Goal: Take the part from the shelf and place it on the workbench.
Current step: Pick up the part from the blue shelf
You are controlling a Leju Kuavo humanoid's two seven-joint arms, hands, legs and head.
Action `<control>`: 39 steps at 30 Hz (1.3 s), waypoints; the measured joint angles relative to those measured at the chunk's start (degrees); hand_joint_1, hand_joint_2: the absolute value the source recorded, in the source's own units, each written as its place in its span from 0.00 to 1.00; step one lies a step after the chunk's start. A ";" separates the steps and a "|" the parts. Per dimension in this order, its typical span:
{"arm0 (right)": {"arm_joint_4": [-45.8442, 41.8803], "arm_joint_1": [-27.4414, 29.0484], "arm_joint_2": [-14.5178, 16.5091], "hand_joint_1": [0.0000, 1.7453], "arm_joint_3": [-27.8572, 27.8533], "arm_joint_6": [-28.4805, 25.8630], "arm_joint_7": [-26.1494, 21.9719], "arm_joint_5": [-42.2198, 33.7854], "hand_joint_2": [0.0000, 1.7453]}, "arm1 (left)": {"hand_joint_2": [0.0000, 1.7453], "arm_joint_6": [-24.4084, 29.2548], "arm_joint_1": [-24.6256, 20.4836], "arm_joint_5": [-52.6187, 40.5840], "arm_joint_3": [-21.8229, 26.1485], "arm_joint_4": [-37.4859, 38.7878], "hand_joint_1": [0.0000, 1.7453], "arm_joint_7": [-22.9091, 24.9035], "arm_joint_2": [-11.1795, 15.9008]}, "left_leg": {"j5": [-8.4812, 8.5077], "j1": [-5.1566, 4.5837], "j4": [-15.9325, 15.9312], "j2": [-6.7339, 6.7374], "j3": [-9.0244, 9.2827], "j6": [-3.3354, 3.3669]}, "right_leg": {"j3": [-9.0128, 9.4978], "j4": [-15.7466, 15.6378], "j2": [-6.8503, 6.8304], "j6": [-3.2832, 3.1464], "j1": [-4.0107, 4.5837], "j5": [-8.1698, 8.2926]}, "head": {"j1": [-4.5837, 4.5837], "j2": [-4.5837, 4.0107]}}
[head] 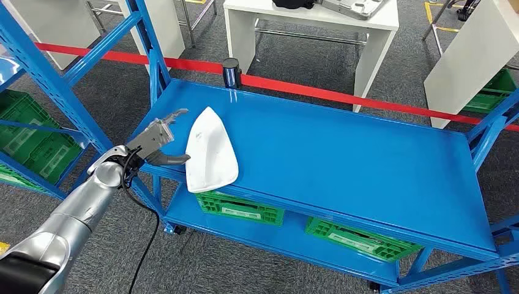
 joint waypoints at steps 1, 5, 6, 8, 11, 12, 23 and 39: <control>0.00 0.00 -0.02 0.00 0.07 0.01 0.00 0.00 0.00 | 1.00 -0.80 -0.03 -0.28 -0.32 -0.25 0.00 -0.09 0.12 | 0.00 0.00 0.00 0.00 0.00 0.00 | 0.00 0.00 0.00 0.00 0.00 0.00 | 0.00 0.00; 0.00 0.03 -0.15 0.00 0.61 0.19 -0.19 -0.09 0.00 | 1.00 -6.75 -0.45 -2.04 -3.19 -2.60 0.00 -0.28 1.55 | 0.00 0.00 0.00 0.01 0.00 0.00 | 0.00 0.00 0.01 0.00 0.00 0.00 | 0.00 0.00; 0.00 0.05 -0.19 0.00 0.75 0.26 -0.35 -0.19 0.00 | 1.00 -8.16 -0.61 -2.27 -3.97 -3.46 0.00 -0.26 2.06 | 0.00 0.00 0.00 0.01 0.00 0.00 | -0.01 0.00 0.01 0.00 0.00 0.00 | 0.00 0.00; 0.00 0.08 -0.22 0.00 1.00 0.34 -0.78 -0.45 0.00 | 1.00 -10.63 -0.93 -2.37 -5.43 -5.49 0.00 -0.24 3.36 | 0.00 0.00 0.00 0.01 0.00 0.00 | -0.01 0.00 0.01 0.00 0.00 0.00 | 0.00 0.00; 0.00 0.07 -0.21 0.00 1.22 0.26 -1.16 -0.68 0.00 | 1.00 -13.12 -1.16 -1.83 -7.11 -8.95 0.00 -0.25 5.56 | 0.00 0.00 0.00 0.01 0.00 0.00 | -0.01 0.00 0.01 0.00 0.00 0.00 | 0.00 0.00; 0.00 0.05 -0.20 0.00 1.31 0.23 -1.20 -0.69 0.00 | 1.00 -13.84 -1.20 -1.59 -7.56 -10.16 0.00 -0.23 6.32 | 0.00 0.01 0.00 0.01 0.00 0.00 | -0.01 0.00 0.01 0.00 0.01 0.00 | 0.00 0.00; 0.00 -0.03 -0.16 0.00 2.37 0.19 -1.20 -0.71 0.00 | 1.00 -15.80 -1.89 -0.60 -10.31 -16.59 0.00 0.21 10.40 | 0.00 0.00 0.00 0.01 0.00 0.00 | 0.00 0.00 0.00 0.00 0.01 0.00 | 0.00 0.00; 0.00 -0.42 0.13 0.00 2.70 -0.84 -1.05 -2.43 0.00 | 1.00 -22.35 -5.24 3.38 -13.91 -17.47 0.00 2.52 12.54 | 0.00 0.00 0.00 0.01 0.00 0.00 | 0.00 0.00 0.00 0.00 0.01 0.00 | 0.00 0.00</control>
